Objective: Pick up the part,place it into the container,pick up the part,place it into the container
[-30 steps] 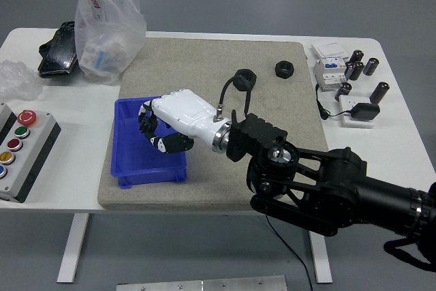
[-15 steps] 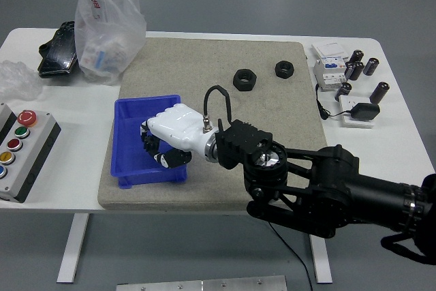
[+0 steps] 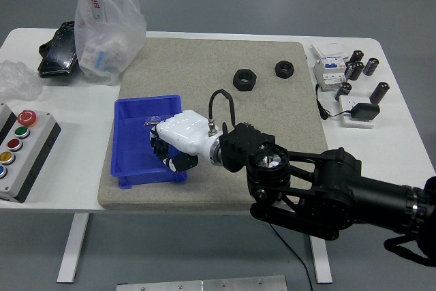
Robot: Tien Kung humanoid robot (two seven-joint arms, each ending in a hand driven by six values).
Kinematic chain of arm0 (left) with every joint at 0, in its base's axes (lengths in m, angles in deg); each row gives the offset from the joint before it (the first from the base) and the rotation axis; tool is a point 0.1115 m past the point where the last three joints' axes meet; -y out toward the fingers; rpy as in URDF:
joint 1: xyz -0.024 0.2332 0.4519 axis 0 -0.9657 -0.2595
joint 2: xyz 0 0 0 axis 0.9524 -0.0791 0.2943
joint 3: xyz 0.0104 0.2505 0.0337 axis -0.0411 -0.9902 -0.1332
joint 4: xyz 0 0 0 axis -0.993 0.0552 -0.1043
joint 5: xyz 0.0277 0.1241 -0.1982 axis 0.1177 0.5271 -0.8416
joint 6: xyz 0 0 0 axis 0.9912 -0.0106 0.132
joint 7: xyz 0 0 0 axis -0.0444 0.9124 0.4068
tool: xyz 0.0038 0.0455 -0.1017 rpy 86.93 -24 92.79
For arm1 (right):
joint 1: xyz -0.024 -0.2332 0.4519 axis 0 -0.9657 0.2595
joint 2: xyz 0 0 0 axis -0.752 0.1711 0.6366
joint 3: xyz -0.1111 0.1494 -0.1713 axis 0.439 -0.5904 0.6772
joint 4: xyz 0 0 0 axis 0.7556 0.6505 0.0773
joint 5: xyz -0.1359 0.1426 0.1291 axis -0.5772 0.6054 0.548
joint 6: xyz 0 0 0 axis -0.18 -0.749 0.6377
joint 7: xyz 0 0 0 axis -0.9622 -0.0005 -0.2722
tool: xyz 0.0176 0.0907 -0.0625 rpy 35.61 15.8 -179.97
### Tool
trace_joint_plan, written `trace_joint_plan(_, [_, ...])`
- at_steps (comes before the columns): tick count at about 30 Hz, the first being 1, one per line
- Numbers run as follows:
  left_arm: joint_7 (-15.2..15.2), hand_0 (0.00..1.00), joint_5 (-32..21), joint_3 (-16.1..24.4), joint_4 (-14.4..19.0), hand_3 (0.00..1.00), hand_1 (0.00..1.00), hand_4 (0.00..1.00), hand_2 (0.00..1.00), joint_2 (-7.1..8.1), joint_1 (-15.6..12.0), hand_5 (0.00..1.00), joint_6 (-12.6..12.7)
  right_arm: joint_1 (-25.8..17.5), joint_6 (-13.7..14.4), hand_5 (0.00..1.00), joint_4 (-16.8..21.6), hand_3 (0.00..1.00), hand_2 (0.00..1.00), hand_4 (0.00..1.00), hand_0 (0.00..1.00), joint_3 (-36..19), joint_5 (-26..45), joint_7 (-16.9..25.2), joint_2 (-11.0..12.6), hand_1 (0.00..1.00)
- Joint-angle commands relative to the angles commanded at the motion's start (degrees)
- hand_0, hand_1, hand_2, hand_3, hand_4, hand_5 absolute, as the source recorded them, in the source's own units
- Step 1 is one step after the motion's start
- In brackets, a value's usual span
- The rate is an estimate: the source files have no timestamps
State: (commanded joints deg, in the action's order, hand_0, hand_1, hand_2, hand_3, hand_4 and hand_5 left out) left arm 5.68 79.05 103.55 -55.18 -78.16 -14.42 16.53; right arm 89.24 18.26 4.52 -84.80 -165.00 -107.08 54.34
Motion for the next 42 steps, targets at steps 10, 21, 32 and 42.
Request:
trace_joint_plan(10, [-1.08, 0.751, -1.06, -0.11, 0.00, 0.749, 0.700, 0.763, 0.700, -0.04, 0.01, 0.469, -0.27, -0.03, 1.42, 0.031, -0.24, 0.771, 0.736, 0.548, 0.440, -0.18, 0.47, 1.25, 0.11, 0.669])
trace_joint_plan(21, [-0.95, 0.750, -0.75, 0.17, 0.00, 0.754, 0.698, 0.763, 0.699, -0.03, 0.03, 0.497, -0.30, -0.21, 2.31, 0.039, -0.27, 0.896, 0.797, 0.653, 0.443, -0.78, 0.11, 1.43, 0.24, 0.669])
trace_joint_plan(32, [-0.78, 0.747, -0.50, 0.43, 0.00, 0.751, 0.698, 0.765, 0.698, -0.20, -0.03, 0.491, -0.27, -4.41, 1.86, 0.233, -2.09, 0.861, 0.790, 0.823, 0.415, -12.48, -0.44, -0.40, 4.69, 0.631])
trace_joint_plan(42, [-0.61, 0.747, -0.09, 0.63, 0.00, 0.753, 0.697, 0.777, 0.697, -0.17, 0.10, 0.540, -0.23, -8.76, -4.11, 0.376, -8.05, 0.949, 0.877, 0.949, 0.480, -17.19, 1.07, -4.51, 6.65, 0.719])
